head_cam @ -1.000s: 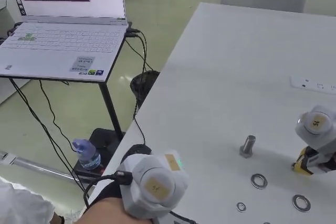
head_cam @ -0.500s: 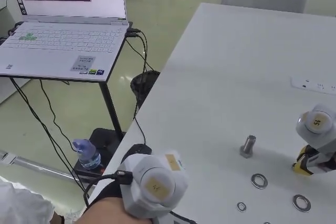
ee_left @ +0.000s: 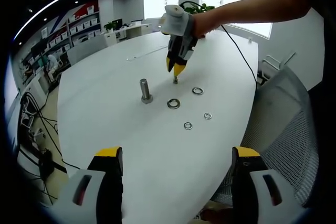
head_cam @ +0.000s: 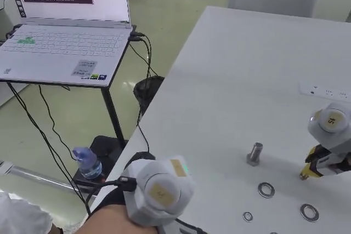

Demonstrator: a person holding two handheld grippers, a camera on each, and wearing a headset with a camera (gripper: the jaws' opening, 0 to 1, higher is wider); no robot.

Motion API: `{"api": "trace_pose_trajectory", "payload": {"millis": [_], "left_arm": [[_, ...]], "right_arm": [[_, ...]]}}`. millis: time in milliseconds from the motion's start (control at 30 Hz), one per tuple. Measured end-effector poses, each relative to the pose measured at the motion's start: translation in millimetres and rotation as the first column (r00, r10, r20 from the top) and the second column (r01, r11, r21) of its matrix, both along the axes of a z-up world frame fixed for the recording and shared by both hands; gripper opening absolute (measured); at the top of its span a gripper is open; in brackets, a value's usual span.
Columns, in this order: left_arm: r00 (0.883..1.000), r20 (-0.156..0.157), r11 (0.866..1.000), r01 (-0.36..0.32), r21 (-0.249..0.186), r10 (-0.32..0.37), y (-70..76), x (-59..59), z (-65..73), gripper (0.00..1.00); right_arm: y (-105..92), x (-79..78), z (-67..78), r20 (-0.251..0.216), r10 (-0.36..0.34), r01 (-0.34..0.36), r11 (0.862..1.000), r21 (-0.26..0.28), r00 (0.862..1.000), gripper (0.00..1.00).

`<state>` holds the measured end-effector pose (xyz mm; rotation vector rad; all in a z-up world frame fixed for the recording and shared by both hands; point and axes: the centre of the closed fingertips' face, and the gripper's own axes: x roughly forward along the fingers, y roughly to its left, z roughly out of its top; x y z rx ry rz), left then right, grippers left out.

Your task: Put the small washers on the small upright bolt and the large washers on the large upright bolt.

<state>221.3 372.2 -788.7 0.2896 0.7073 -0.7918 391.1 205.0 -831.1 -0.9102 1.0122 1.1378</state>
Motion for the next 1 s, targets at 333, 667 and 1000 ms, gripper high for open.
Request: {"api": "trace_pose_trajectory", "payload": {"millis": [333, 667, 1000], "left_arm": [[1.0, -0.008, 1.0, 0.007, 0.015, -0.007, -0.3, 0.1, -0.2, 0.88], [1.0, -0.004, 1.0, 0.015, 0.012, -0.015, -1.5, 1.0, 1.5, 0.88], [1.0, -0.001, 1.0, 0.017, 0.015, -0.017, -3.4, 4.7, 2.5, 0.9]], "right_arm": [[21.8, -6.7, 19.8, 0.015, 0.035, -0.035, 0.998, 0.047, 0.999, 0.25], [34.1, -28.7, 28.0, 0.023, 0.084, -0.085, 0.994, 0.063, 0.996, 0.26], [37.9, -57.5, 32.8, -0.01, 0.101, -0.099, 0.99, 0.097, 0.995, 0.26]]}}
